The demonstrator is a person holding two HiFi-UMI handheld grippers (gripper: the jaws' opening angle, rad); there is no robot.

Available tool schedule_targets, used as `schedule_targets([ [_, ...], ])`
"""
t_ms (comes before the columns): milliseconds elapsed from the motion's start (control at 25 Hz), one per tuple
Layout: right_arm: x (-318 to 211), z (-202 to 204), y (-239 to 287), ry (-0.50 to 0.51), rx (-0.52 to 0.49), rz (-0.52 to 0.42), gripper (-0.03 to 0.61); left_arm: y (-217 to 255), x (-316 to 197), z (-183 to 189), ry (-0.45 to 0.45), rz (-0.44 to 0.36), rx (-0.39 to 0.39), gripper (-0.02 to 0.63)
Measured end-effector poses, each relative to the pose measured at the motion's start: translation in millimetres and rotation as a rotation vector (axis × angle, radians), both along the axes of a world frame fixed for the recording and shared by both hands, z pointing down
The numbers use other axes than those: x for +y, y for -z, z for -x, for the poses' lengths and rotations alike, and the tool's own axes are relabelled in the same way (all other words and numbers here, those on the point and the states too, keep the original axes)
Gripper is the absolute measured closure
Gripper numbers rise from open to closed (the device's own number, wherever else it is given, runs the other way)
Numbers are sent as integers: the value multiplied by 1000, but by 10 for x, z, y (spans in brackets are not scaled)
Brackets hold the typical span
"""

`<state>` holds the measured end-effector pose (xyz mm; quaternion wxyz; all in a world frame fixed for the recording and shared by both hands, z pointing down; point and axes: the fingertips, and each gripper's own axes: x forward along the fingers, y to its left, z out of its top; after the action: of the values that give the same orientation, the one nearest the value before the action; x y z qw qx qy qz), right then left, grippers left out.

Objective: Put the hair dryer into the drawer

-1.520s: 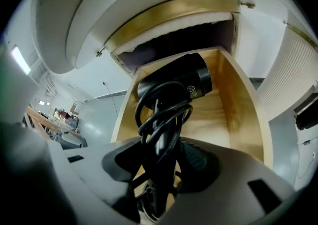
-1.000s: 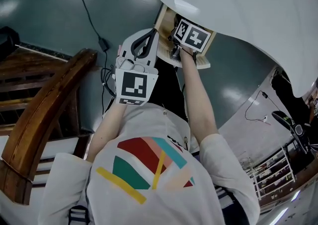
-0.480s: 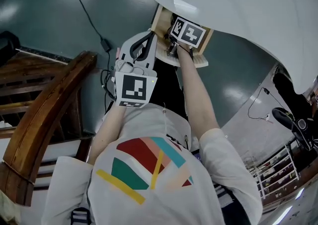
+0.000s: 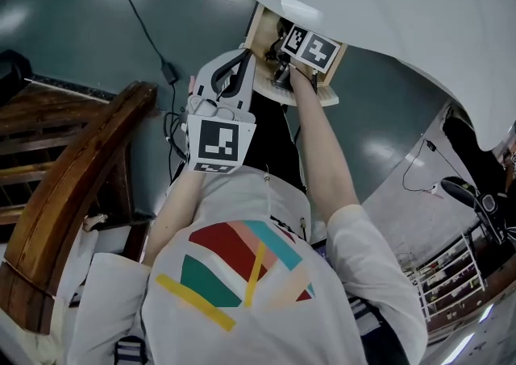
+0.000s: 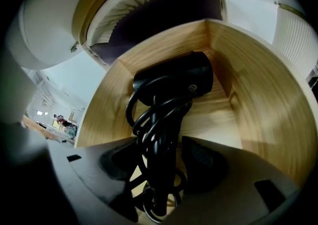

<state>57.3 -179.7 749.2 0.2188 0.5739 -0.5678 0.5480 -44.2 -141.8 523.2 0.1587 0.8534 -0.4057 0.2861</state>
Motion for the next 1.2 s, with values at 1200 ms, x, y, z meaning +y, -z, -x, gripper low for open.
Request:
schedule_targets([
  [1200, -192, -50, 1449, 3, 115, -138, 363, 1230, -741, -321, 33, -268, 152, 597],
])
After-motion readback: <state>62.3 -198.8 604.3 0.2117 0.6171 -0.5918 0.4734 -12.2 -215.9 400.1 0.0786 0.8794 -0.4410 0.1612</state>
